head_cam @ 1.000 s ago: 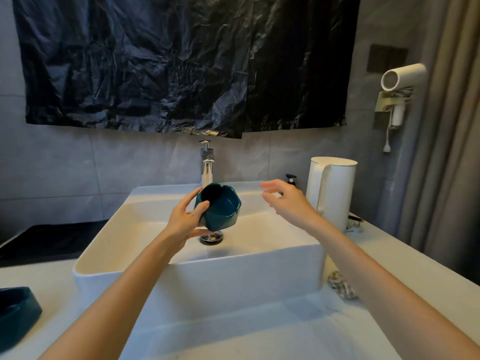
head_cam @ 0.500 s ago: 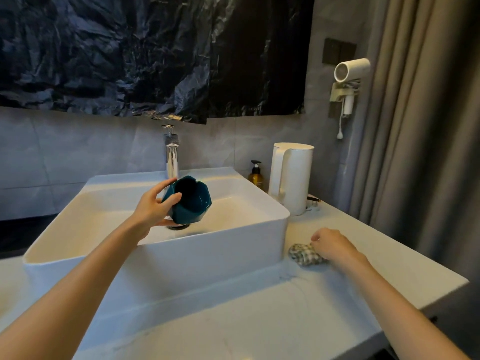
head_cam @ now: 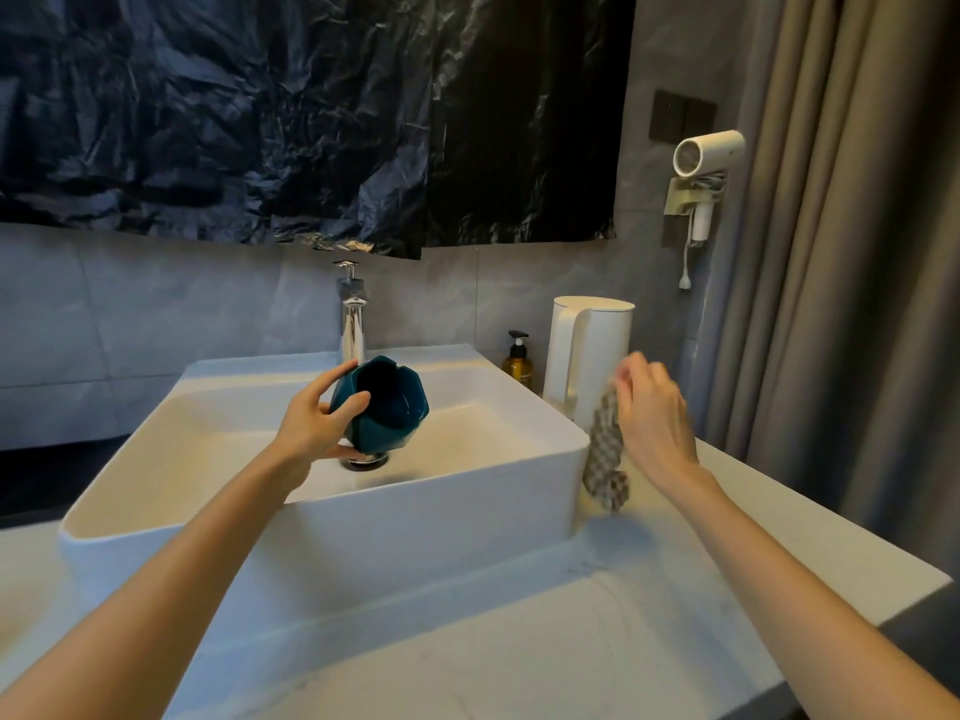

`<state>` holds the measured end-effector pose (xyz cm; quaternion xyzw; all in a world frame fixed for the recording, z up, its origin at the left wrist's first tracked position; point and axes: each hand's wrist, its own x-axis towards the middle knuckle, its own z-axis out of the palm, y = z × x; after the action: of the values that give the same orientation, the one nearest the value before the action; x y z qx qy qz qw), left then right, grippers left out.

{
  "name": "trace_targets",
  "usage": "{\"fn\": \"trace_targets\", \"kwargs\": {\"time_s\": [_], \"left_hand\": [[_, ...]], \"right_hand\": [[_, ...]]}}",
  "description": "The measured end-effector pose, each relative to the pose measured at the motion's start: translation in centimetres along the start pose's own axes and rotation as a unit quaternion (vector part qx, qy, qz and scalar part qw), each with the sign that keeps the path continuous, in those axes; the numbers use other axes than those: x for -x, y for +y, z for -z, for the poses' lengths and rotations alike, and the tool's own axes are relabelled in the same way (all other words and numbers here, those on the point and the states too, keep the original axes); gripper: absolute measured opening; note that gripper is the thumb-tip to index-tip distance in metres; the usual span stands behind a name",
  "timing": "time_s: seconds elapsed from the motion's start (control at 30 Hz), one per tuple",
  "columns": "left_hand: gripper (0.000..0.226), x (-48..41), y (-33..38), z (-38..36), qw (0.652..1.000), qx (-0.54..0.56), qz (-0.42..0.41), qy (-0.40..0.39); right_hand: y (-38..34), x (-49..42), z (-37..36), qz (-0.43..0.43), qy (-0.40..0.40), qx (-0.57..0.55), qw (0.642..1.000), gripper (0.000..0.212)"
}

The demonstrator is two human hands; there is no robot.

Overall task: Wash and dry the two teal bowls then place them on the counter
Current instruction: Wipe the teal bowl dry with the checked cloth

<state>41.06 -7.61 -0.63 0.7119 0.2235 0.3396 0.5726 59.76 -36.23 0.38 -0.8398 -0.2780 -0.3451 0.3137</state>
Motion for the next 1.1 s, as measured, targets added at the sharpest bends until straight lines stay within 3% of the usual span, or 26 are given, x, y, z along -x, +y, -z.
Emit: {"fn": "trace_targets", "kwargs": {"time_s": [0.1, 0.33, 0.53, 0.63, 0.77, 0.8, 0.87, 0.93, 1.0, 1.1], "left_hand": [[0.046, -0.2, 0.3, 0.1, 0.999, 0.03, 0.005, 0.016], [0.044, -1.3, 0.8, 1.2, 0.998, 0.05, 0.006, 0.031], [0.041, -3.2, 1.5, 2.6, 0.999, 0.04, -0.002, 0.035], [0.043, -4.2, 1.8, 2.9, 0.998, 0.039, -0.006, 0.04], [0.042, -5.5, 2.2, 3.3, 0.998, 0.046, -0.018, 0.05], [0.04, -5.8, 2.3, 3.4, 0.997, 0.043, -0.021, 0.052], [0.039, -6.3, 2.5, 3.5, 0.998, 0.034, -0.032, 0.052], [0.04, -6.8, 2.5, 3.5, 0.998, 0.025, -0.047, 0.045], [0.041, -7.3, 2.4, 3.3, 0.997, 0.026, -0.062, 0.031], [0.046, -7.6, 2.6, 2.8, 0.996, 0.018, -0.085, 0.003]], "right_hand": [[-4.4, -2.9, 2.3, 0.038, 0.071, -0.074, 0.994, 0.017], [-11.4, -9.3, -0.6, -0.009, -0.031, -0.21, 0.977, 0.012], [-17.2, -11.2, -5.2, -0.068, -0.07, -0.418, 0.903, 0.007], [-19.8, -10.1, -7.5, -0.019, -0.104, -0.472, 0.875, 0.003], [-20.8, -7.2, -11.6, 0.149, -0.212, -0.4, 0.879, 0.01], [-20.5, -6.7, -12.6, 0.213, -0.209, -0.354, 0.886, 0.014], [-19.9, -6.3, -14.4, 0.311, -0.125, -0.248, 0.909, 0.022], [-19.7, -6.2, -15.6, 0.272, -0.058, -0.237, 0.931, 0.028], [-19.9, -6.5, -16.5, 0.151, -0.08, -0.3, 0.939, 0.041], [-20.4, -7.2, -17.5, 0.002, -0.208, -0.448, 0.87, 0.06]]}}
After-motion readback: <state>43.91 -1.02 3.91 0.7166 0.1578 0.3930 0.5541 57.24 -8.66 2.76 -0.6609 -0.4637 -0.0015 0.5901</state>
